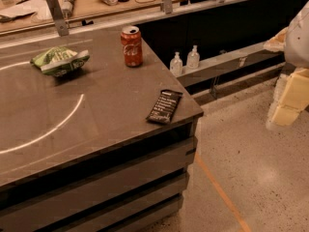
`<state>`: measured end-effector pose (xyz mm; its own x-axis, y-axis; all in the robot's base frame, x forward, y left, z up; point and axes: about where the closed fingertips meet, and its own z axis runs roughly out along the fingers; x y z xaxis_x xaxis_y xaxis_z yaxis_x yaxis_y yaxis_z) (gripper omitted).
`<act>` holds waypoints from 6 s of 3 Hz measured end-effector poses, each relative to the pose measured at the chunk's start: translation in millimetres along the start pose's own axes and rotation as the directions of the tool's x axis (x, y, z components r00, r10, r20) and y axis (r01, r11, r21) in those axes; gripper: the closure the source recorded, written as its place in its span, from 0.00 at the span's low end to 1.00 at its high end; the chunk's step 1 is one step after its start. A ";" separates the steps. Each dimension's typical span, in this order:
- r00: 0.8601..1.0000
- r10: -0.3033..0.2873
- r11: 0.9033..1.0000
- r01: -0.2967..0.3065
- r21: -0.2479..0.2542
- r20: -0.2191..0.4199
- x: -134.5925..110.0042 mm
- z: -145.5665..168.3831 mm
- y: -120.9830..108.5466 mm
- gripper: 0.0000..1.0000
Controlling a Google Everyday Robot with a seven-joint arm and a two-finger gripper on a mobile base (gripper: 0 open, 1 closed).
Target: Move coke can near rxbar chocolate
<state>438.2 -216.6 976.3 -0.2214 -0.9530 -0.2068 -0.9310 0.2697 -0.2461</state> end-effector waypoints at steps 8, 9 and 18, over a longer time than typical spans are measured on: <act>0.524 0.055 0.990 0.083 -0.115 0.850 -321.2 129.9 -219.4 0.00; 0.503 0.106 0.985 0.068 -0.162 0.857 -330.7 150.7 -219.5 0.00; 0.561 0.133 0.906 0.265 -0.329 0.817 -245.8 143.9 -120.3 0.27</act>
Offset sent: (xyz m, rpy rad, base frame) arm 0.1030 0.0183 0.0192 0.1322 -0.1171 0.0847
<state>646.4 5.0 920.5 -0.0104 -0.3855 -0.9227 -0.9980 -0.0541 0.0339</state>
